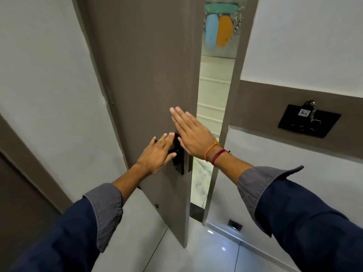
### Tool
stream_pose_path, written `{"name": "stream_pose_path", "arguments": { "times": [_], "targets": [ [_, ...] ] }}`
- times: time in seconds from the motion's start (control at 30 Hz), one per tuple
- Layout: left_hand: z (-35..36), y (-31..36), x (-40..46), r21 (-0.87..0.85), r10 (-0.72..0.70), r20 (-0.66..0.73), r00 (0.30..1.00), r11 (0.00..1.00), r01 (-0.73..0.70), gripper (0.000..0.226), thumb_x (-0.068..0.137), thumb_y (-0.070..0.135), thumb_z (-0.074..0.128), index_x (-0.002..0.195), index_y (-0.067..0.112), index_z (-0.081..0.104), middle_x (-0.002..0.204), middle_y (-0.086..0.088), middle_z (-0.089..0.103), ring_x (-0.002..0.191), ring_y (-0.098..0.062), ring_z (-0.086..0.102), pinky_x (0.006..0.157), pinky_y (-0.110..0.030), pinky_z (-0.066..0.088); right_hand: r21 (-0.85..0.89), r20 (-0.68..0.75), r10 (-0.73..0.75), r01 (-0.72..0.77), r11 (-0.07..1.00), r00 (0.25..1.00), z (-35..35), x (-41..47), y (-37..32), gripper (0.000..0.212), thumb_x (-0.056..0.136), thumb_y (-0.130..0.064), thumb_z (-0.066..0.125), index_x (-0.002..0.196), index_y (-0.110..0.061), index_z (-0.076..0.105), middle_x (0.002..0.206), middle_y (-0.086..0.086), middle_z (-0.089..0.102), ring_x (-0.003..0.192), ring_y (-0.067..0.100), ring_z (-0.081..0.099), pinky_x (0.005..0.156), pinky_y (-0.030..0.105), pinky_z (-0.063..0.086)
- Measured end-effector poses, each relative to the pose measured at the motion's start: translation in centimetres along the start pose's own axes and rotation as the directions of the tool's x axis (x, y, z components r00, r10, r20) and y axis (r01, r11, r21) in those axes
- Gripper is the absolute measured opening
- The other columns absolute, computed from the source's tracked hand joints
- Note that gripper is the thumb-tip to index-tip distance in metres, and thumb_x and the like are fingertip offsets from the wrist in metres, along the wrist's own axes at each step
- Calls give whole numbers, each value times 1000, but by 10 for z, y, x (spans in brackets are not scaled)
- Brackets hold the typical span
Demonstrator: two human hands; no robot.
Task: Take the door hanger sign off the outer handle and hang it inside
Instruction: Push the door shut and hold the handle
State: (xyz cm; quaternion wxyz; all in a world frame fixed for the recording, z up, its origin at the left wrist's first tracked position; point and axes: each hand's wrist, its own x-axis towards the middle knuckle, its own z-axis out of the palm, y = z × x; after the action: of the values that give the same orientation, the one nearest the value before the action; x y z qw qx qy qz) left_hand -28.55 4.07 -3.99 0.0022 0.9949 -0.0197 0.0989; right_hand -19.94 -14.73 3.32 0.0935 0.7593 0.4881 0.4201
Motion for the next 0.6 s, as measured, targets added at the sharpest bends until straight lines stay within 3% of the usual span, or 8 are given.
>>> {"name": "stream_pose_path", "arguments": {
  "times": [0.17,0.3,0.5,0.6],
  "targets": [
    [24,-27,33,83,103,84,991,990,-110,71,109,53,25,164,8,14,171,-10,21,159,-25,16,130,-48,13,-197,90,193,-173,965,977,35,12,-3,77,108,-39,35,163,9,14,173,25,6,163,36,9,134,45,6],
    [36,-36,63,114,203,21,979,972,-204,64,110,49,32,160,9,29,165,-11,36,155,-24,30,129,-42,21,-347,115,268,-214,913,956,59,17,-1,76,107,-43,36,164,4,17,174,22,4,163,32,12,131,50,6],
    [53,-33,108,72,216,7,976,974,-216,63,108,50,38,153,7,42,158,-13,46,150,-27,39,125,-40,31,-370,147,354,-281,885,923,82,17,22,73,109,-41,37,165,2,17,175,19,9,163,34,14,130,54,1],
    [59,-23,128,9,191,-14,981,982,-191,60,107,48,44,149,5,48,154,-14,51,148,-28,43,122,-41,36,-376,155,387,-308,874,909,93,17,36,70,108,-30,40,165,3,15,174,20,8,163,35,12,130,52,2]
  ]
}}
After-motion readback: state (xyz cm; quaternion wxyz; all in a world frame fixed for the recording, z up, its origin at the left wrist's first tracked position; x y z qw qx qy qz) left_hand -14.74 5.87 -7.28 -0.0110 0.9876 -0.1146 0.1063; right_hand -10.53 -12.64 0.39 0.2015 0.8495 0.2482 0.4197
